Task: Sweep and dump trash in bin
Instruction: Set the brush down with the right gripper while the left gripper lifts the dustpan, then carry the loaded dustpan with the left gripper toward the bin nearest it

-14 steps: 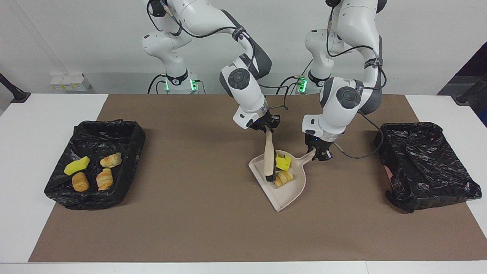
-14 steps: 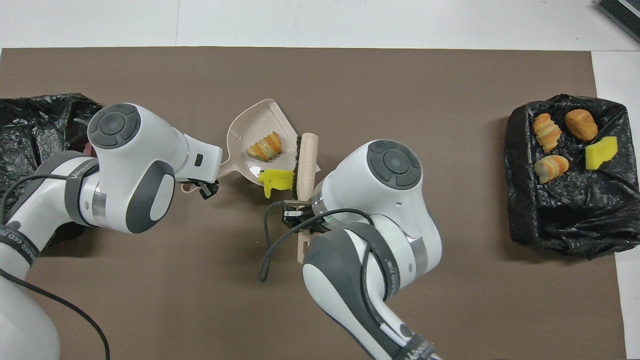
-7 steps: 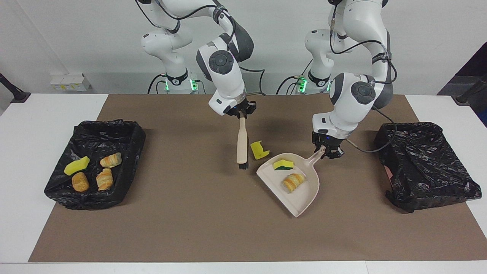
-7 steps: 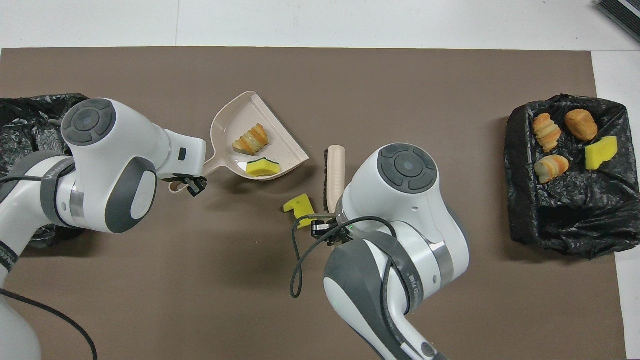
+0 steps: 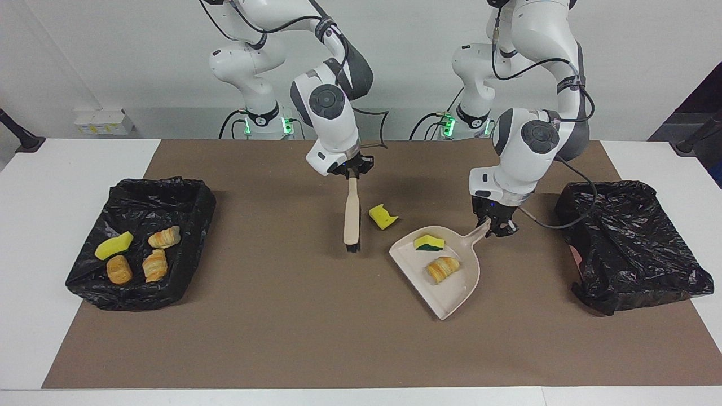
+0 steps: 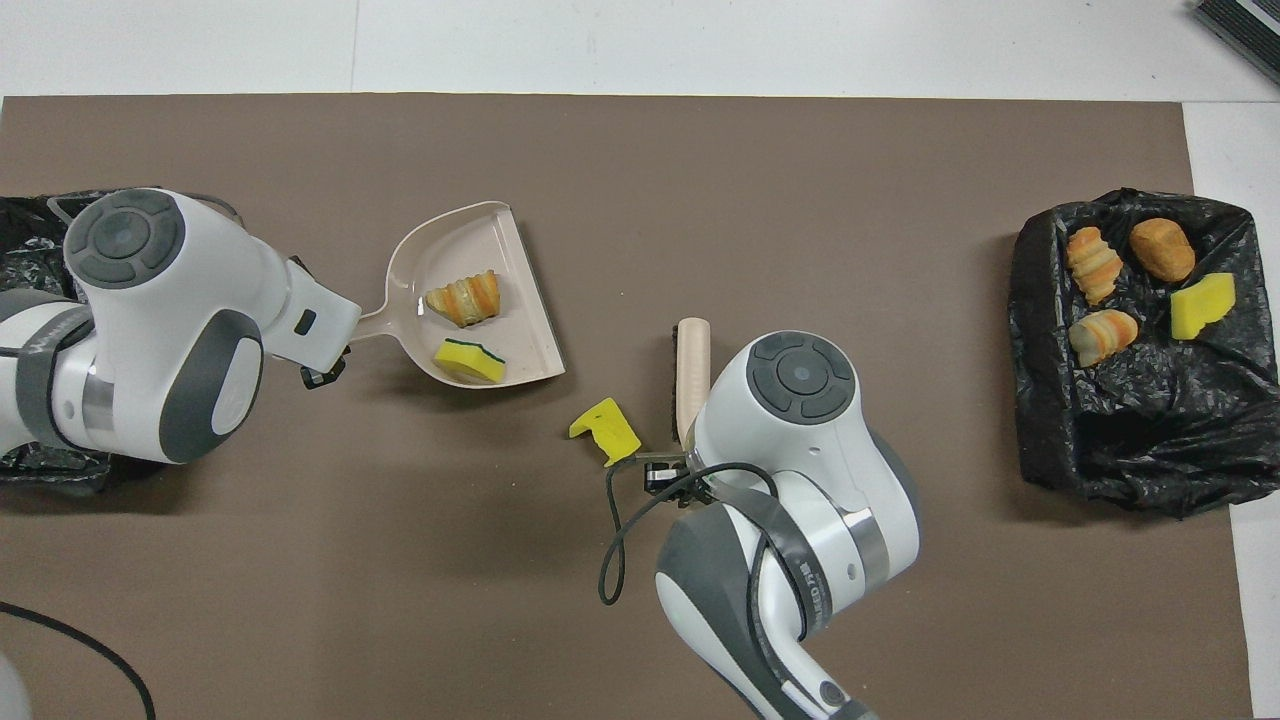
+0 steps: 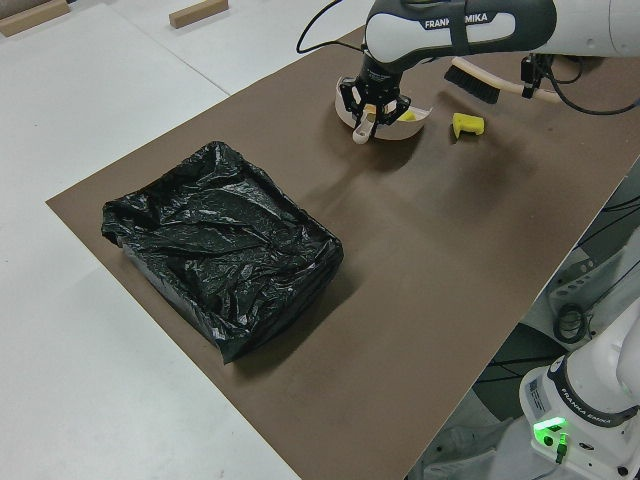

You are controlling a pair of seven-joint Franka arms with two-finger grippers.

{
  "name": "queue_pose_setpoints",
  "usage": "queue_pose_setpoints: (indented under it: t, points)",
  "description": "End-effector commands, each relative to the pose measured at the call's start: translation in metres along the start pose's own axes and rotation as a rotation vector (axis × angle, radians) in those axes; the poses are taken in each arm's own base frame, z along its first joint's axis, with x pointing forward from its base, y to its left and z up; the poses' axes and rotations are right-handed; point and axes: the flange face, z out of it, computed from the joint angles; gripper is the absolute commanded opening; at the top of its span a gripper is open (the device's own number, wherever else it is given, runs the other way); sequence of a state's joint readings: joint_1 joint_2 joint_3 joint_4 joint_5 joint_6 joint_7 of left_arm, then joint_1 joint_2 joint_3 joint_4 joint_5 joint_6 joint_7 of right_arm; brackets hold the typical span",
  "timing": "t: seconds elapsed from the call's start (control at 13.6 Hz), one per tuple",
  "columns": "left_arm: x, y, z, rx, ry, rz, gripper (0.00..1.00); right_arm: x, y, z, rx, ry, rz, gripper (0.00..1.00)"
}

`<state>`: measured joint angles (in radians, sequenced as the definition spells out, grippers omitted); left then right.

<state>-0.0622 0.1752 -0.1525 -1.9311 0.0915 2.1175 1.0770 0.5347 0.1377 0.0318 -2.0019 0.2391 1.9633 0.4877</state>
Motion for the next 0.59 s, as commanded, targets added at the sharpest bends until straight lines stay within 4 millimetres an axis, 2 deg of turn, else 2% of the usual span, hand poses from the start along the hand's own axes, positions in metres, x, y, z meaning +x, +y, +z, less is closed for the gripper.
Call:
queue_pose_setpoints:
  t: [0.0, 0.15, 0.29, 0.44, 0.51]
  points:
    - [-0.031, 0.007, -0.009, -0.017, -0.068, 0.141, 0.00, -0.031, -0.011, 0.027, -0.032, 0.025, -0.008, 0.00]
    - [-0.034, 0.027, 0.000, -0.029, -0.078, 0.154, 0.00, -0.043, -0.020, 0.053, -0.058, 0.026, 0.000, 0.00]
    - [-0.034, 0.046, 0.009, -0.022, -0.079, 0.168, 0.00, -0.047, -0.025, 0.058, -0.063, 0.023, 0.002, 0.00]
    - [-0.012, 0.070, 0.013, 0.019, -0.064, 0.222, 0.00, -0.053, -0.040, 0.062, -0.066, 0.027, -0.022, 0.00]
    - [-0.007, 0.076, 0.017, 0.027, -0.059, 0.227, 0.00, -0.052, -0.051, 0.064, -0.057, 0.040, -0.021, 0.00]
